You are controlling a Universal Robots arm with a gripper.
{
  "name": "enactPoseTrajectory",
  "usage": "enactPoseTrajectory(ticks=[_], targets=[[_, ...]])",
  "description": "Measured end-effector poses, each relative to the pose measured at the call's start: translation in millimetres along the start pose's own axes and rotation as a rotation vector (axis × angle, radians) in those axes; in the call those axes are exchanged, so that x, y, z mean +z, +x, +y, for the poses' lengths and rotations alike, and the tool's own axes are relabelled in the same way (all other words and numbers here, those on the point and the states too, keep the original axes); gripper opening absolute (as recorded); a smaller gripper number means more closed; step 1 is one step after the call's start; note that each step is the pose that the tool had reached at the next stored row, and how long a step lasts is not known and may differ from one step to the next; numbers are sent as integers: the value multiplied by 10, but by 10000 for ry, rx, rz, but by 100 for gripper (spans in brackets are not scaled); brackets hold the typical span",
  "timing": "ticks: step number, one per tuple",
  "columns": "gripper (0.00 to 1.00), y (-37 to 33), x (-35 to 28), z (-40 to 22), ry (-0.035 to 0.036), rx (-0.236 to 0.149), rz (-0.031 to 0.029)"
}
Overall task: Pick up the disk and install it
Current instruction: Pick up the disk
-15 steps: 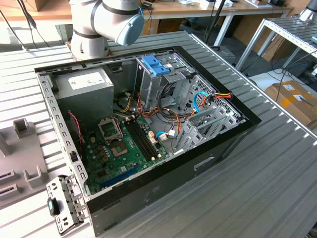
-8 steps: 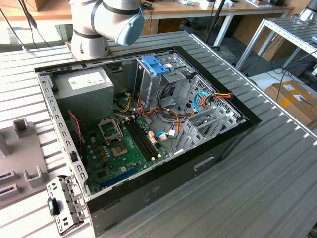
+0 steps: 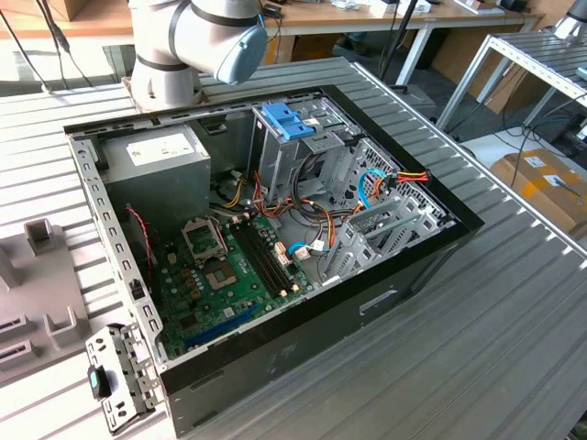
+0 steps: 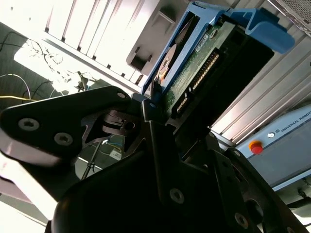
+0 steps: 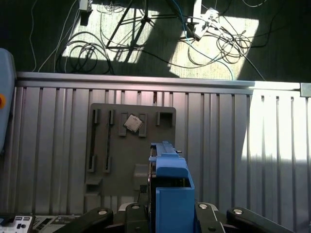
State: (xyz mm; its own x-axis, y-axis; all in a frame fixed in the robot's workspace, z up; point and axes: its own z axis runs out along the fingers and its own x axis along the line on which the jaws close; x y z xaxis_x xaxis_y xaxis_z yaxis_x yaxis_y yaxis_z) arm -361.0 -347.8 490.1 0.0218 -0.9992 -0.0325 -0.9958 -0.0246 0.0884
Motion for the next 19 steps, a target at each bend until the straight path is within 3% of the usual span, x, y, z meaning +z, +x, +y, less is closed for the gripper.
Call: enactPoseTrajectory(ticks=[13,19], targets=[[36,3,-13,-145,0,0,1],[36,6,-22,-249,0,0,0]])
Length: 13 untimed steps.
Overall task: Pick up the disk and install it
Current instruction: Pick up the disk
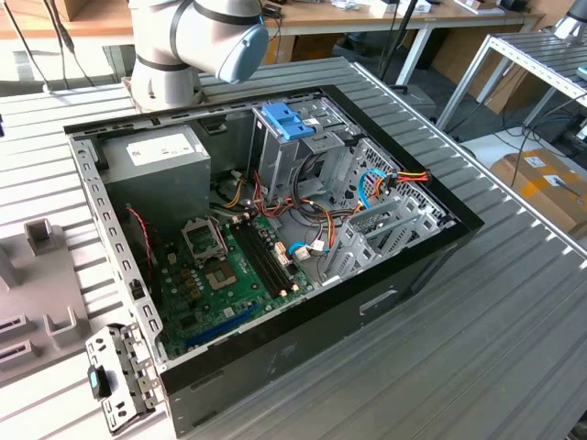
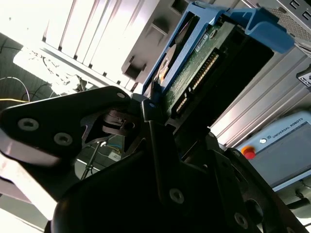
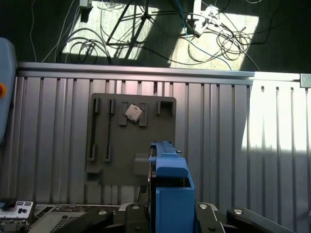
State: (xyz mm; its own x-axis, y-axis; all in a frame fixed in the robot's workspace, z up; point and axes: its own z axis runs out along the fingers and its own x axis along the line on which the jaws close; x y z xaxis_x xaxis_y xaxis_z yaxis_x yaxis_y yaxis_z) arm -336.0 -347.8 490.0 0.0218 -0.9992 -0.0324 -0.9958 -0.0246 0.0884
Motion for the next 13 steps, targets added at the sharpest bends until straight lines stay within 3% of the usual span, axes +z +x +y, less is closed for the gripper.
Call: enactPoseTrajectory(ticks=[13], targets=[[36,4,-10,-154,0,-1,0]])
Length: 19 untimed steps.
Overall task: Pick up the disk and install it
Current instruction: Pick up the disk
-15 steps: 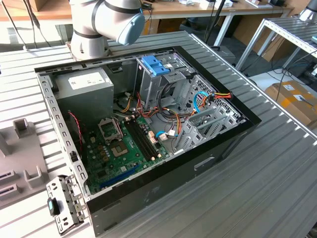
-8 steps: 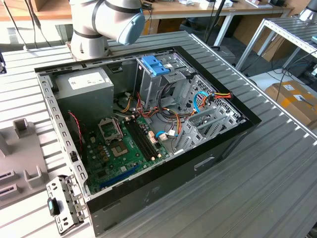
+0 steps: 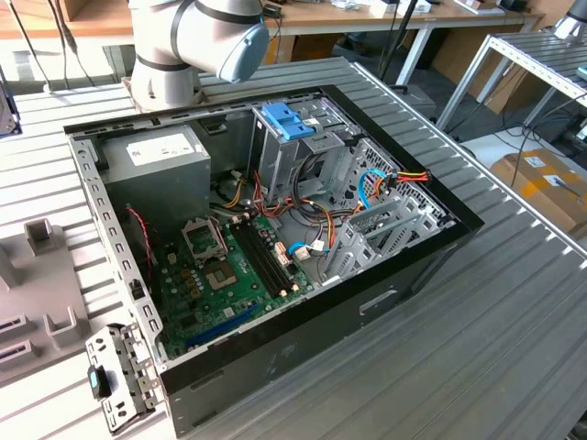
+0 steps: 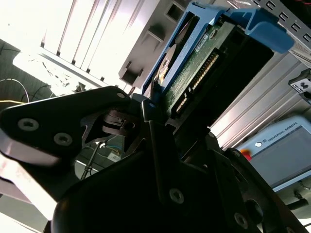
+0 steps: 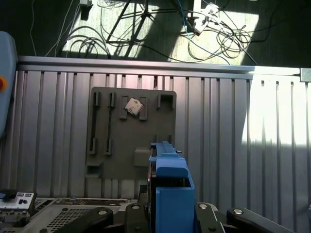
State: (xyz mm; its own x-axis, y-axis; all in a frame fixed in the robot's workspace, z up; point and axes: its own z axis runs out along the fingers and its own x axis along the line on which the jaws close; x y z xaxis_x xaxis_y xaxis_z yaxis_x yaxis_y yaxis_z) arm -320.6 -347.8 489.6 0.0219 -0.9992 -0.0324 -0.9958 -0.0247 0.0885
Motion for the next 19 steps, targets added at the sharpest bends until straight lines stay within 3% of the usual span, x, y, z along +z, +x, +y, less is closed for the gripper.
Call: enactPoseTrajectory(ticks=[19], targets=[[36,4,-8,-177,0,0,0]])
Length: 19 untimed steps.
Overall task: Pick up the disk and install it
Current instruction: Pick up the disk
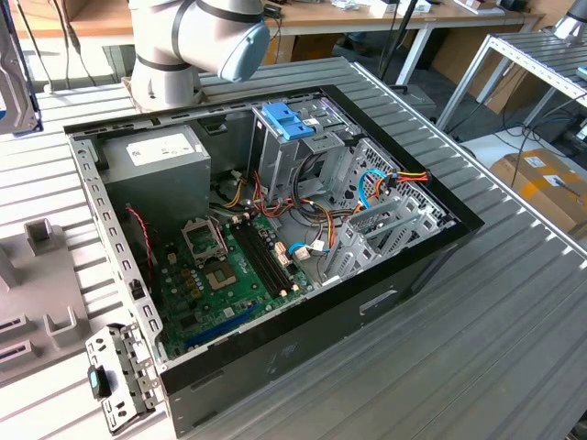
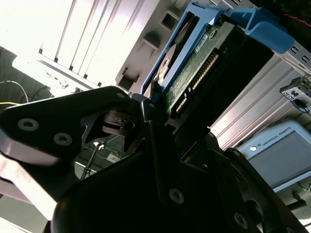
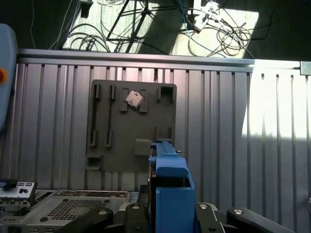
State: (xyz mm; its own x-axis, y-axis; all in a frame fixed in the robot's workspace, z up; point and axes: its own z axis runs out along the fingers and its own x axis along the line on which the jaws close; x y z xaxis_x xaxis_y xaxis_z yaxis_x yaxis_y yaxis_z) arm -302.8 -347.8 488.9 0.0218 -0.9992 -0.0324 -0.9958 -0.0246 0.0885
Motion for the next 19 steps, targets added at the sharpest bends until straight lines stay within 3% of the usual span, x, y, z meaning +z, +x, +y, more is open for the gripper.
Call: enactPoseTrajectory(ticks=[19], targets=[[36,4,-8,-185,0,0,0]])
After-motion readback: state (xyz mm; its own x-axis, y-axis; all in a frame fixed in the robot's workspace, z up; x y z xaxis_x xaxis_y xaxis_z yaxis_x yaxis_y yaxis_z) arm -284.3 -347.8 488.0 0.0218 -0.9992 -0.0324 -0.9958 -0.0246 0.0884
